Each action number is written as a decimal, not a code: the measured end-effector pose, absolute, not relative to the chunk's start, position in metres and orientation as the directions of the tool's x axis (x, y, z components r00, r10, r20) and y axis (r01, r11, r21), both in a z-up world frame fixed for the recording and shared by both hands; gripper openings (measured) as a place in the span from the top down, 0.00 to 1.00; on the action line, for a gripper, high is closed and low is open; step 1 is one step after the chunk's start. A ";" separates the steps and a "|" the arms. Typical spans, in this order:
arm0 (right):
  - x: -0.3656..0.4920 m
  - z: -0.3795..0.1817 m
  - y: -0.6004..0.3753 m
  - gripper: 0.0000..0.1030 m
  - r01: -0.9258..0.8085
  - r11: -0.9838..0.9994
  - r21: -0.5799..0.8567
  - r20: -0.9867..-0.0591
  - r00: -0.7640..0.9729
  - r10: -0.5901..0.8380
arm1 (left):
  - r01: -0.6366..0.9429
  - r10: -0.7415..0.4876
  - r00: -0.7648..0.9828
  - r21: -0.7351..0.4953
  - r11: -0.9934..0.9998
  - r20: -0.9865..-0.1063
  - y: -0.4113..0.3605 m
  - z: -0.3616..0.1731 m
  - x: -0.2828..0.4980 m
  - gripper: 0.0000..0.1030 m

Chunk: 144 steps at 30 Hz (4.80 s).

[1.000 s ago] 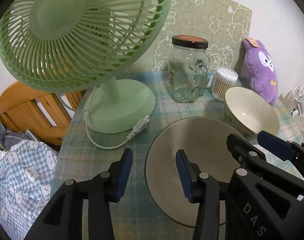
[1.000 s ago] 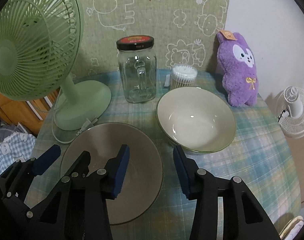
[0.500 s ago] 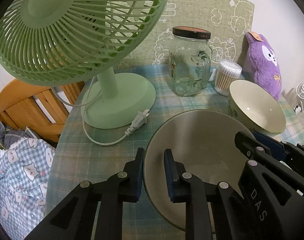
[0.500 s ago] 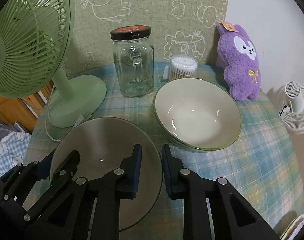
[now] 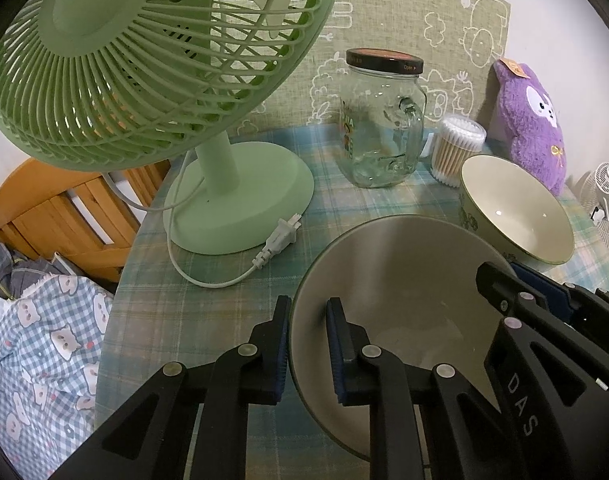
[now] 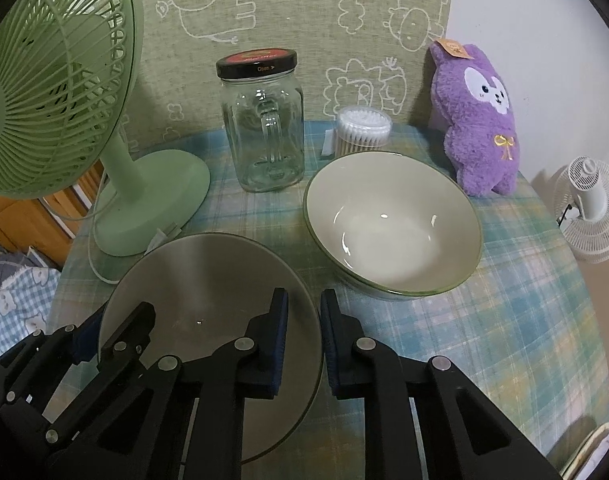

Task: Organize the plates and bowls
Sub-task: 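Lift the second grey plate with both grippers and carry it toward the first, then lower the second grey plate onto the first grey plate with both grippers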

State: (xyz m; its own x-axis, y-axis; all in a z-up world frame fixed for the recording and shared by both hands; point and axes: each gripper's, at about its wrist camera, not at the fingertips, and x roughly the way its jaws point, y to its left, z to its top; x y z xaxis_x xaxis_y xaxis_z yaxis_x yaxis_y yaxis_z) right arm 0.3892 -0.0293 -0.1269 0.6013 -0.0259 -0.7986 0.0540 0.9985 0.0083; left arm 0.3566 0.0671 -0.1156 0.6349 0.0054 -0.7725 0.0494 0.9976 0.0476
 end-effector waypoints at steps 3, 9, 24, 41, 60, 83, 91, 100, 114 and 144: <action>0.387 -0.125 -0.029 0.81 0.055 0.998 0.008 -0.800 0.599 -0.027 | 0.048 0.002 0.631 0.042 0.998 -0.776 0.068 -0.114 0.355 0.86; 0.382 -0.119 -0.030 0.81 0.060 0.998 0.014 -0.800 0.599 -0.024 | 0.045 0.003 0.632 0.041 0.998 -0.775 0.068 -0.109 0.349 0.86; 0.353 -0.089 -0.032 0.81 0.032 0.999 0.028 -0.792 0.611 0.003 | 0.003 0.030 0.648 0.042 0.999 -0.761 0.064 -0.083 0.321 0.85; 0.301 -0.037 -0.056 0.82 0.024 1.000 0.018 -0.771 0.637 -0.002 | -0.023 0.030 0.677 0.019 1.000 -0.735 0.043 -0.038 0.271 0.85; 0.225 0.009 -0.092 0.83 -0.008 0.999 0.041 -0.740 0.671 0.036 | -0.070 0.071 0.708 0.030 0.997 -0.703 0.008 0.004 0.197 0.85; 0.153 0.011 -0.134 0.83 -0.031 0.999 0.035 -0.745 0.666 0.047 | -0.099 0.080 0.704 0.014 0.995 -0.706 -0.030 0.002 0.127 0.85; 0.143 -0.008 -0.139 0.83 -0.042 0.999 0.025 -0.757 0.652 0.046 | -0.101 0.080 0.690 0.013 0.995 -0.720 -0.032 -0.015 0.116 0.85; 0.138 -0.031 -0.140 0.83 -0.050 0.999 0.022 -0.779 0.626 0.048 | -0.110 0.082 0.664 0.011 0.994 -0.743 -0.034 -0.037 0.110 0.85; 0.136 -0.069 -0.142 0.83 -0.049 0.999 0.020 -0.829 0.558 0.044 | -0.115 0.077 0.603 0.009 0.993 -0.794 -0.034 -0.070 0.106 0.85; 0.134 -0.098 -0.149 0.83 -0.017 0.999 0.029 -0.861 0.508 0.034 | -0.087 0.060 0.566 0.013 0.996 -0.822 -0.039 -0.095 0.104 0.85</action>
State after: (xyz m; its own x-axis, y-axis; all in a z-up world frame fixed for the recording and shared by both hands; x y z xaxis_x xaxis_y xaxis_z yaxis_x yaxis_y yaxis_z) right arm 0.1337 -0.1493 -0.0985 0.5077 0.0340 -0.8609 -0.0172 0.9994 0.0293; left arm 0.1037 -0.0387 -0.0950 0.5663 0.0605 -0.8220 -0.0870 0.9961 0.0134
